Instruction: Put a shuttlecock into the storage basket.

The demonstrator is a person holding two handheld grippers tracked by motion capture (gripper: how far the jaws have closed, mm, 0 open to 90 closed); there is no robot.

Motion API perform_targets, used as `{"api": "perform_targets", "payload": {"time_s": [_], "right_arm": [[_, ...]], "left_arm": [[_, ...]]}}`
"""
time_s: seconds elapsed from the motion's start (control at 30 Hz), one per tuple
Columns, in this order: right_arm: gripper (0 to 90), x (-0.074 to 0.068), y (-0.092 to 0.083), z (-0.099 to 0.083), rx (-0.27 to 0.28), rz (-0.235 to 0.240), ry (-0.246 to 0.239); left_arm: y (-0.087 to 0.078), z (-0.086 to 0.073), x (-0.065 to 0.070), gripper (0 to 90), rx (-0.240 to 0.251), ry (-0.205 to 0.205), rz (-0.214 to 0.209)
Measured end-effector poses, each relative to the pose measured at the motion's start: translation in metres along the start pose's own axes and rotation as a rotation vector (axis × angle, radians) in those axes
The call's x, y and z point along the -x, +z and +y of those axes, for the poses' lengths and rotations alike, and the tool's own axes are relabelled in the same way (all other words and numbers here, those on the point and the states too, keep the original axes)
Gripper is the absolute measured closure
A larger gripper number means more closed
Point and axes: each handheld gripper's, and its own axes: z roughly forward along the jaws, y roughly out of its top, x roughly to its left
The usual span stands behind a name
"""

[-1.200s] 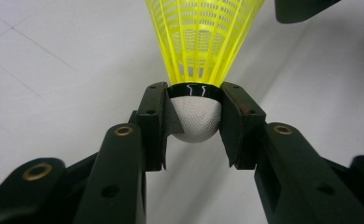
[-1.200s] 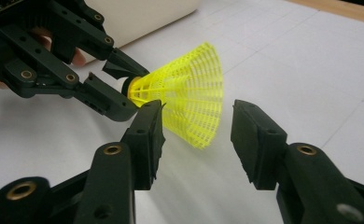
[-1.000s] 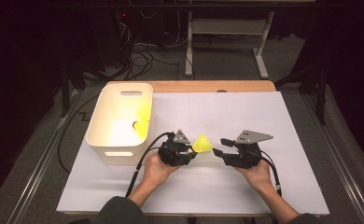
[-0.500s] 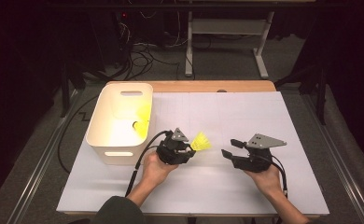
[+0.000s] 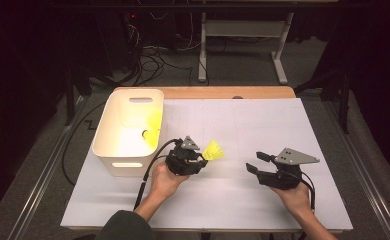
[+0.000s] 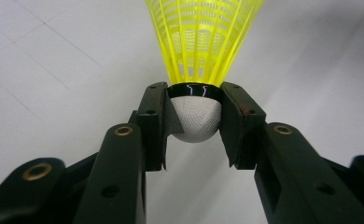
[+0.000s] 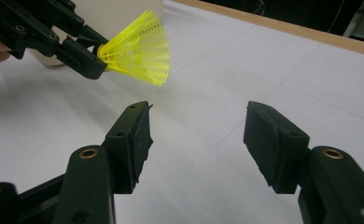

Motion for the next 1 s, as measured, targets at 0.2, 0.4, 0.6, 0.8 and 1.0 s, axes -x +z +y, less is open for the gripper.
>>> {"api": "perform_targets", "payload": {"time_s": [0.2, 0.4, 0.6, 0.8, 1.0], "right_arm": [[40.7, 0.001, -0.008, -0.006, 0.013, -0.007, 0.001], [37.7, 0.002, -0.017, -0.014, 0.026, -0.015, 0.002], [35.7, 0.004, -0.032, -0.022, 0.059, -0.036, 0.015], [34.0, 0.004, -0.044, -0.032, 0.077, -0.046, 0.031], [31.3, 0.006, -0.054, -0.043, 0.074, -0.056, 0.032]], "left_arm": [[-0.001, 0.0, -0.001, 64.7, 0.003, -0.011, 0.006], [-0.003, 0.0, -0.003, 64.7, 0.004, -0.016, 0.009], [-0.004, 0.0, -0.003, 64.8, 0.01, -0.022, 0.008], [-0.007, 0.001, -0.004, 64.7, 0.015, -0.038, 0.003], [-0.01, 0.004, -0.004, 64.7, 0.017, -0.041, 0.006]]}}
